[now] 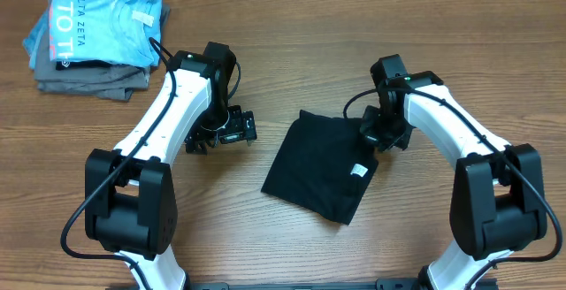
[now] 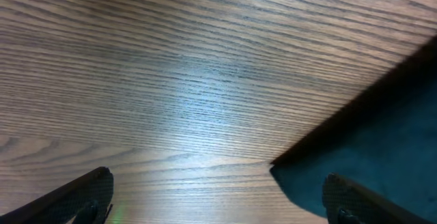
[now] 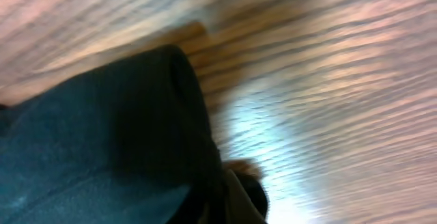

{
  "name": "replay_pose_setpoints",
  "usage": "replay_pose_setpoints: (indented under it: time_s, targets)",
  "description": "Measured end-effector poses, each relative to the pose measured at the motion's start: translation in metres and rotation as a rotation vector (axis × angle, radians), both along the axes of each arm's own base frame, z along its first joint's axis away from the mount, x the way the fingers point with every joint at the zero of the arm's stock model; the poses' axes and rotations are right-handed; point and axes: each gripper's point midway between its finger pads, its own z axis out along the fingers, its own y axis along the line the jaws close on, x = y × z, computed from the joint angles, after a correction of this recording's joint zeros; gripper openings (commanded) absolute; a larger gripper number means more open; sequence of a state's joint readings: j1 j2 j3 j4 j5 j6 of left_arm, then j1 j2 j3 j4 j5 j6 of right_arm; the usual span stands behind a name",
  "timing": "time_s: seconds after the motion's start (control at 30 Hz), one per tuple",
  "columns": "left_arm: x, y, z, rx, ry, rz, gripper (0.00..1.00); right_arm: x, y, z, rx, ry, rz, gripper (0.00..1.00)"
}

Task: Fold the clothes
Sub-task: 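Lift the right gripper and move it to the bundle's right edge, then push the bundle's right edge down-left with the right gripper to tidy it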

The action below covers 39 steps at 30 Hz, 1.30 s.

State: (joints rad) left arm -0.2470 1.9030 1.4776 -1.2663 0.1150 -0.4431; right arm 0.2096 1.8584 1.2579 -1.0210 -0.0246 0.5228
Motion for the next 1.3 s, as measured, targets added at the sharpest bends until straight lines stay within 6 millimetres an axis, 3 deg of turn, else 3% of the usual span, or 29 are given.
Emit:
replay_pose_setpoints:
  time_s: [0.1,0.13,0.17,0.2,0.23,0.43,0.57,0.63,0.73,0.83,1.0,1.07,1.1,1.13,1.23,1.3]
  targets:
    - [0.0,0.0,0.0,0.0,0.001,0.0,1.0,-0.008,-0.012,0.0,-0.045,0.032,-0.013,0.11]
    - [0.0,0.0,0.0,0.0,0.001,0.0,1.0,-0.011,-0.017,0.0,-0.064,0.044,-0.017,0.18]
    - [0.0,0.0,0.0,0.0,0.001,0.0,1.0,-0.014,-0.022,0.0,-0.086,0.057,-0.022,0.48]
    - [0.0,0.0,0.0,0.0,0.001,0.0,1.0,-0.016,-0.026,0.0,-0.103,0.066,-0.021,0.69]
    - [0.0,0.0,0.0,0.0,0.001,0.0,1.0,-0.02,-0.031,0.001,-0.123,0.082,-0.021,1.0]
    - [0.0,0.0,0.0,0.0,0.001,0.0,1.0,-0.04,-0.045,0.004,-0.181,0.163,-0.025,1.0]
    - [0.0,0.0,0.0,0.001,0.001,0.0,1.0,-0.07,-0.059,0.019,-0.228,0.296,-0.075,1.0]
    - [0.0,0.0,0.0,0.0,0.001,0.0,1.0,-0.072,-0.062,0.029,-0.237,0.317,-0.097,1.0]
    - [0.0,0.0,0.0,0.0,0.001,0.0,1.0,-0.066,-0.061,0.048,-0.229,0.282,-0.122,1.0]
    - [0.0,0.0,0.0,0.0,0.001,0.0,1.0,-0.062,-0.056,0.08,-0.176,0.17,-0.136,1.0]
    - [0.0,0.0,0.0,0.0,-0.002,0.0,1.0,-0.072,-0.027,0.141,0.022,-0.031,-0.04,0.98]
    - [0.002,0.0,0.0,-0.002,-0.007,0.0,1.0,-0.079,-0.017,0.151,0.075,-0.055,0.015,0.84]
    - [0.002,-0.001,0.0,-0.002,-0.009,0.0,1.0,-0.083,-0.009,0.154,0.109,-0.057,0.061,0.61]
    - [0.002,-0.001,0.0,-0.003,-0.01,0.0,1.0,-0.086,-0.001,0.155,0.138,-0.054,0.103,0.48]
    - [0.003,-0.001,0.0,-0.003,-0.012,0.0,1.0,-0.086,0.029,0.146,0.222,-0.064,0.22,0.27]
    - [0.003,-0.001,0.0,-0.003,-0.011,0.0,1.0,-0.091,0.045,0.134,0.253,-0.055,0.274,0.19]
